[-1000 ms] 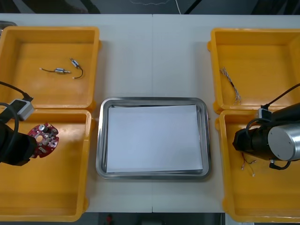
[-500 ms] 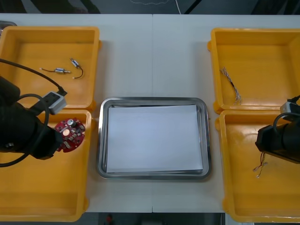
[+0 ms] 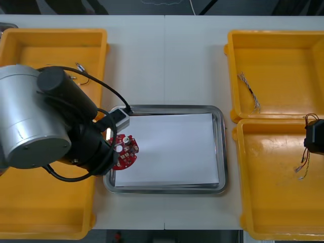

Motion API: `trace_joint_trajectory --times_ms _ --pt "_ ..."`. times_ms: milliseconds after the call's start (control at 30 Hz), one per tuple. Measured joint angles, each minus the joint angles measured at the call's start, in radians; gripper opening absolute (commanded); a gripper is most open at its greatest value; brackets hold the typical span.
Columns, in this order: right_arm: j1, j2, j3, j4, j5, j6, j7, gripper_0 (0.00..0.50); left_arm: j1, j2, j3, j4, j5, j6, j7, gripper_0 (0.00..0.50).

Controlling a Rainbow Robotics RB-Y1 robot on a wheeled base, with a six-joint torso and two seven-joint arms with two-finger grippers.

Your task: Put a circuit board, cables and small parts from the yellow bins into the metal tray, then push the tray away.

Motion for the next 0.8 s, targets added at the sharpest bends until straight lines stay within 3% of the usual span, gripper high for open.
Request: trace_joint_trajectory --times_ms 267,500,733,800 --pt "-0.022 -0.127 0.0 -0.002 -0.143 0.0 0.003 0.0 -0.034 -0.053 -0.147 0.136 -0.087 -0.108 0.0 0.0" --pt "-0.053 -0.196 0.0 -0.006 -0.225 0.0 0.06 0.0 -0.047 -0.078 -0.224 0.237 -0.127 -0.207 0.0 0.0" --pt "-0.06 -0.204 0.005 -0.06 -0.215 0.0 0.069 0.0 -0.047 -0.078 -0.259 0.27 -0.155 -0.242 0.0 0.007" --pt "-0.06 -0.204 0.019 -0.076 -0.192 0.0 0.069 0.0 -0.047 -0.078 -0.26 0.271 -0.155 -0.242 0.0 0.169"
